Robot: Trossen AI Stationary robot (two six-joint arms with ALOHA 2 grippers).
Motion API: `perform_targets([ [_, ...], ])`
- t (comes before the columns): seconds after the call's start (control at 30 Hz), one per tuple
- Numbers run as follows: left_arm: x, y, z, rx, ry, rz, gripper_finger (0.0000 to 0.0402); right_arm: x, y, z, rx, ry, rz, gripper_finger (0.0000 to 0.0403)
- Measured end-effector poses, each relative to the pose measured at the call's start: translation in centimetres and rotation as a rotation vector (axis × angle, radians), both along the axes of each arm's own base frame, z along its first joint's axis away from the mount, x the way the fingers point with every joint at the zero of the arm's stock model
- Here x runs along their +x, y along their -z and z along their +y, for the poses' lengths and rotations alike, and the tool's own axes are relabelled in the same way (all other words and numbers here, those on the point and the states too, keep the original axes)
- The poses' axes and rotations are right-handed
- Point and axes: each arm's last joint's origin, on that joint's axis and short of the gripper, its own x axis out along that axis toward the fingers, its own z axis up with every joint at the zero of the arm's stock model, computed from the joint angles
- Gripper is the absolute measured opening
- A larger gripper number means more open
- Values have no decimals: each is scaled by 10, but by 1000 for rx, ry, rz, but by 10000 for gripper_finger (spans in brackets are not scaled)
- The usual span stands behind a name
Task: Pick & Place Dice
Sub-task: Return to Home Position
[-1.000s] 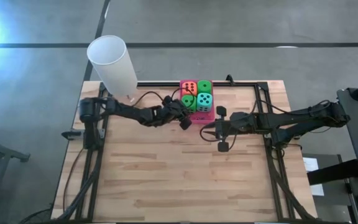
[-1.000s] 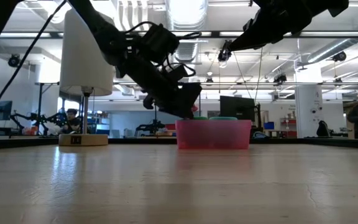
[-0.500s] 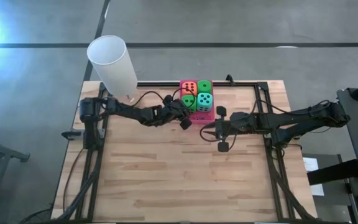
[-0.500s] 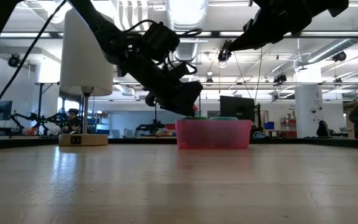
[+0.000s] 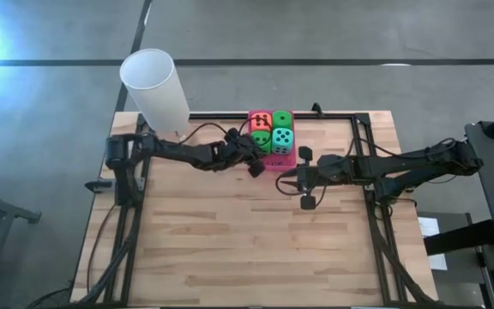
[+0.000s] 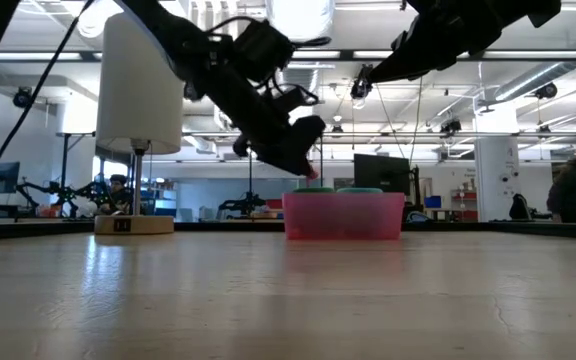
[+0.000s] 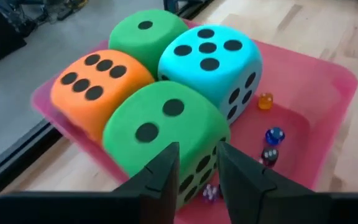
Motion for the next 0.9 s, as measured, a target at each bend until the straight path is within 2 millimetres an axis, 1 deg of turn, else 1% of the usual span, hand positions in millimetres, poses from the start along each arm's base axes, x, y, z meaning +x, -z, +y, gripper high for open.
perform_targets([
  [0.13,-8,-19,-7,-9,11,49,83,0,0,0,11,6,-1,63],
  [0.23,-17,-34,-17,-5,35,43,44,0,0,1,8,0,-1,56],
  [0.3,-25,-42,-27,0,57,28,14,0,-2,3,6,-9,-6,44],
  [0.33,-29,-47,-32,4,69,14,8,0,-3,4,6,-13,-11,35],
  [0.43,-47,-53,-51,23,98,-8,5,-4,-7,8,1,-35,-27,13],
  [0.57,-76,-61,-76,60,124,-64,2,-13,-14,15,10,-65,-44,9],
  [0.67,-101,-67,-90,63,170,-123,2,-21,-20,21,17,-93,-80,8],
  [0.83,-143,-72,-103,50,217,-235,1,-37,-30,27,80,-112,-142,8],
  [0.9,-159,-69,-106,47,235,-264,1,-44,-33,29,110,-116,-170,8],
])
